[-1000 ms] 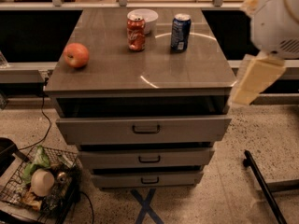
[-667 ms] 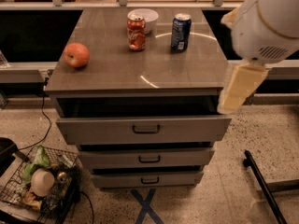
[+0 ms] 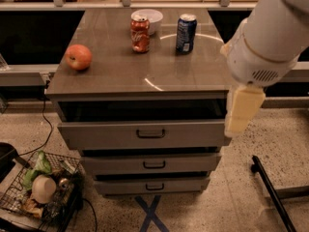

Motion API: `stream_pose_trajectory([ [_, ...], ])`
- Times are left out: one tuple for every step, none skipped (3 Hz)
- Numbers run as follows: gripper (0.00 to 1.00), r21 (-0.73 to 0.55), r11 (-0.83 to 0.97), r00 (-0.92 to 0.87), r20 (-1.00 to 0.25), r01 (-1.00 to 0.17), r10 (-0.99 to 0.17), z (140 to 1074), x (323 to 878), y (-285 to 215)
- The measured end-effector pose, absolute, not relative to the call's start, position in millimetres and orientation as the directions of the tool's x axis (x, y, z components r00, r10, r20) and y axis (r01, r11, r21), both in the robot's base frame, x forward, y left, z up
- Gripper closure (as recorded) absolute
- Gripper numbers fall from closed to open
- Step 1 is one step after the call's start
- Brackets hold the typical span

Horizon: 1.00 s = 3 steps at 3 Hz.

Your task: Open top drawer

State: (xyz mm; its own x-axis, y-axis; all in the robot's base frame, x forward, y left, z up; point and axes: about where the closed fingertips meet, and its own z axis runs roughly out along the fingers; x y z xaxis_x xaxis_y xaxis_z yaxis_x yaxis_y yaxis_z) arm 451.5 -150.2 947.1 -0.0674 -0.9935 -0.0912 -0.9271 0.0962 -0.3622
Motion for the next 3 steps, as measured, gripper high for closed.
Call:
stream_pose_trajectory([
  [0.00,-0.311,0.111,-0.109,-0.025,-0.944,-0.994,907.9,444.3,-149.9],
  [0.00,-0.291,0.151,-0.161,0.011,-0.945,-0.987,880.7,434.2,-143.2],
  [0.00,-0.291,0.151,-0.161,0.011,-0.945,-0.987,880.7,434.2,-143.2],
])
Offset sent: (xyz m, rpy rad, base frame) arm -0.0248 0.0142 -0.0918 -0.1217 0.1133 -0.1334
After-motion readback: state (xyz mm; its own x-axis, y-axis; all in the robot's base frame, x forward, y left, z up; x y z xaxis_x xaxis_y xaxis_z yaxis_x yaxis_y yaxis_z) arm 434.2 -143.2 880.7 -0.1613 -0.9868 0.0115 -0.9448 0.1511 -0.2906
